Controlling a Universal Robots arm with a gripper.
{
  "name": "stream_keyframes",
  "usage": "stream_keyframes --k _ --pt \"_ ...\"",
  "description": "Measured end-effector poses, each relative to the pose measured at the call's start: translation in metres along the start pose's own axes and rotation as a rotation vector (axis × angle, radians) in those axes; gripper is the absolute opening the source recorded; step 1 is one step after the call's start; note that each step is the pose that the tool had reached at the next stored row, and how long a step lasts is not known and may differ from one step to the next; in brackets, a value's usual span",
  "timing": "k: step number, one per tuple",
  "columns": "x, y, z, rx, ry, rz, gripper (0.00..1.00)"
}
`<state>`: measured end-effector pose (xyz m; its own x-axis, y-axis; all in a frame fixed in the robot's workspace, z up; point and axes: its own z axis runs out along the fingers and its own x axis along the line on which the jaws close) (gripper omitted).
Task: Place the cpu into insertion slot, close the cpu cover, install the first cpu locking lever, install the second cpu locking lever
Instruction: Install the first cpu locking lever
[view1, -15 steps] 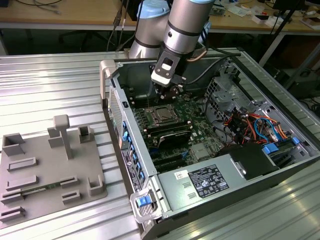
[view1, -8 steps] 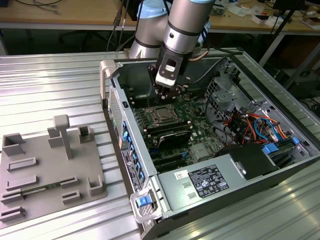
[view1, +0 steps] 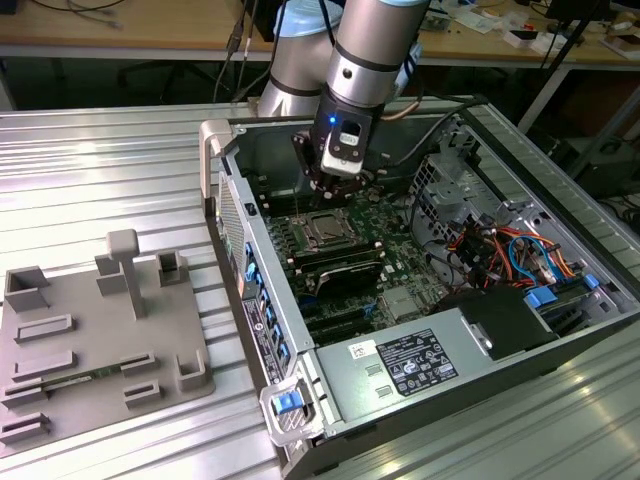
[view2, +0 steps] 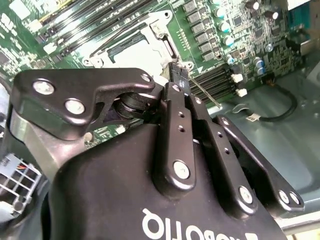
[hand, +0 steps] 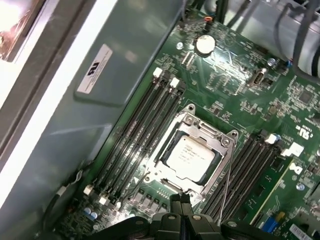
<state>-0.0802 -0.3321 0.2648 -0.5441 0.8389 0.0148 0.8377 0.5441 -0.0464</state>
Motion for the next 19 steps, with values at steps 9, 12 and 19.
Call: stream_keyframes --k 9,12,19 --pt "0.0001 -0.0001 0.0001 0.0022 -0.0071 -0.152 0.11" --pt "0.0001 -0.0001 0.0002 0.0032 -0.0101 -0.218 0.11" --pt "0.0016 -0.0024 0.0014 0.0023 -0.0124 -0.332 0.11"
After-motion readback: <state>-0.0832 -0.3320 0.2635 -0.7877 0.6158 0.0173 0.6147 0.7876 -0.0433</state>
